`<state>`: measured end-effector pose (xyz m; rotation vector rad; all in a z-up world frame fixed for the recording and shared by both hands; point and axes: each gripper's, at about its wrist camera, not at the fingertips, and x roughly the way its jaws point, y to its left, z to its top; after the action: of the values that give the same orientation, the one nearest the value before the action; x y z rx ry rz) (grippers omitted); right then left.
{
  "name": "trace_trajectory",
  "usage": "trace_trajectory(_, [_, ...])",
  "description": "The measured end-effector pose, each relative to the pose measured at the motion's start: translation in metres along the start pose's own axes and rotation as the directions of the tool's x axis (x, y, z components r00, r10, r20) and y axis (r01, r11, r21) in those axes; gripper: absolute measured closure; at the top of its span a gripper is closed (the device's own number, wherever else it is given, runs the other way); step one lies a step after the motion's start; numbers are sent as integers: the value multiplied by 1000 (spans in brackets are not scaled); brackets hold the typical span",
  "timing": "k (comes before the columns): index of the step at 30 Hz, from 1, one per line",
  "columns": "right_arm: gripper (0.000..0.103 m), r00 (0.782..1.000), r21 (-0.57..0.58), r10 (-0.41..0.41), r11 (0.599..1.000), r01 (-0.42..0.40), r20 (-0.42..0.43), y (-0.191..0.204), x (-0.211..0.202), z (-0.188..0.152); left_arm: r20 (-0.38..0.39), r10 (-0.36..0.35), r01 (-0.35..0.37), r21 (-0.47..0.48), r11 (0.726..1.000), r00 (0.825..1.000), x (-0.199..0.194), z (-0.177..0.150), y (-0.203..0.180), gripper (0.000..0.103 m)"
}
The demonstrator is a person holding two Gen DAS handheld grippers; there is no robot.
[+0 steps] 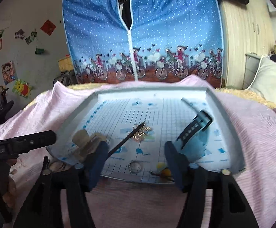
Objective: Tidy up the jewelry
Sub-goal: 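Place the hair clip in the tray with the left tool while the right tool drops the ring there, then open both tools and withdraw them from the tray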
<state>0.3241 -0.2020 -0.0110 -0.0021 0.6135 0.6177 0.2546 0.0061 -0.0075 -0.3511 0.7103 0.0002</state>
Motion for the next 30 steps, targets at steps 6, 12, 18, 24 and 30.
trace_trajectory(6, [0, 989, 29, -41, 999, 37, 139, 2, -50, 5, 221, -19, 20, -2, 1000, 975, -59, -1, -2, 2])
trace_trajectory(12, [0, 973, -1, -74, 997, 76, 218, 20, -89, 6, 335, -3, -13, 44, 999, 942, -105, -7, -8, 2])
trace_trajectory(18, [0, 952, -33, -86, 995, 99, 293, 45, -119, 3, 376, -9, -16, 63, 998, 927, -137, -23, -6, 2])
trace_trajectory(24, [0, 947, -59, -104, 990, 128, 303, 65, -139, -5, 397, 2, -14, 29, 999, 918, -161, -55, 3, 2])
trace_trajectory(30, [0, 943, -70, -131, 985, 160, 305, 75, -166, -23, 352, -14, -8, 60, 998, 936, -168, -76, 3, 2])
